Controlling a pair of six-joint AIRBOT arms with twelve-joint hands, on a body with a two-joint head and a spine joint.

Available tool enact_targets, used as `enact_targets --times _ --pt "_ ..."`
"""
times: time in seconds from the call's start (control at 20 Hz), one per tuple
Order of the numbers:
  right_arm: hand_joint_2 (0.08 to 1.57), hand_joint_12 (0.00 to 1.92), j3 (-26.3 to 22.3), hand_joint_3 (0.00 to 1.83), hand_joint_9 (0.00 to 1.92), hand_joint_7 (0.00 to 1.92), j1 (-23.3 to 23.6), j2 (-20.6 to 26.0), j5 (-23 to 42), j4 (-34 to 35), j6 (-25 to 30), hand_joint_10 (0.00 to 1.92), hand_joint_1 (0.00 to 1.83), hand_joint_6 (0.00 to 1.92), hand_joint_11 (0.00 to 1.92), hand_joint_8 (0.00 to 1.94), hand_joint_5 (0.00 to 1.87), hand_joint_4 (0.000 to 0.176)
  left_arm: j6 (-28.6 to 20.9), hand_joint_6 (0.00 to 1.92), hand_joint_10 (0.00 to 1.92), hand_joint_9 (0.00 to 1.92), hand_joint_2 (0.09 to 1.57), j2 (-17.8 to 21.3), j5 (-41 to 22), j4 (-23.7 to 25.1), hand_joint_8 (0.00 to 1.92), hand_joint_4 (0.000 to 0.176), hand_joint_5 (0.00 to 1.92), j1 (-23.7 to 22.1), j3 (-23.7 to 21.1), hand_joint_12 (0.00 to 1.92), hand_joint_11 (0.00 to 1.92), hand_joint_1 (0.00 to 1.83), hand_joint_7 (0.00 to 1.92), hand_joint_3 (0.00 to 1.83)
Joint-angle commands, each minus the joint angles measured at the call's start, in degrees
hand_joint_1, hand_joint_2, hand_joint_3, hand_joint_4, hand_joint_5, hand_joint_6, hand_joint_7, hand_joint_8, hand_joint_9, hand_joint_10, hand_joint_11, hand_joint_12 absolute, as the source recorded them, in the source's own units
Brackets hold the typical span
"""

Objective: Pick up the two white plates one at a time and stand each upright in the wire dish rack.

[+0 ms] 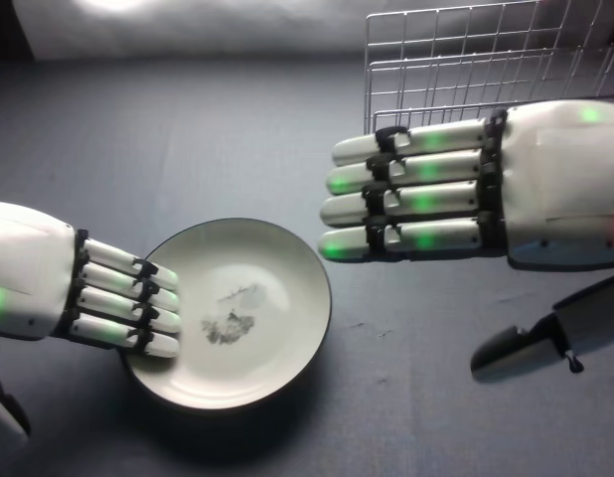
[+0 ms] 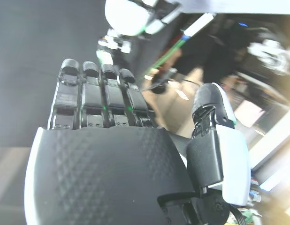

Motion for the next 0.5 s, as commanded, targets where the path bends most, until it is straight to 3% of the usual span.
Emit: enact_targets --times 0.0,0.25,0.45 --pt "1.12 0.00 0.0 0.00 0.00 0.00 0.3 0.0 3.9 4.2 0.3 0.00 0.30 0.00 0.00 0.00 0.00 0.000 0.0 0.00 0.00 0.00 1.10 -1.1 -1.1 -1.6 0.00 0.000 0.00 0.5 -0.4 0.00 0.00 0.00 0.00 0.00" --pt "0.95 0.00 0.0 0.00 0.00 0.00 -2.4 -1.1 2.8 4.0 -0.4 0.00 0.93 0.00 0.00 0.00 0.00 0.000 0.0 0.00 0.00 0.00 1.09 -2.8 0.4 -1.6 0.00 0.000 0.00 -0.1 -2.2 0.00 0.00 0.00 0.00 0.00" --pt "0.93 0.03 0.0 0.00 0.00 0.00 -3.2 -1.1 2.7 4.0 -0.4 0.00 1.09 0.01 0.05 0.00 0.02 0.000 0.0 0.00 0.00 0.00 1.10 -4.3 1.4 -0.8 0.00 0.000 0.00 -2.0 -3.1 0.01 0.01 0.00 0.00 0.00"
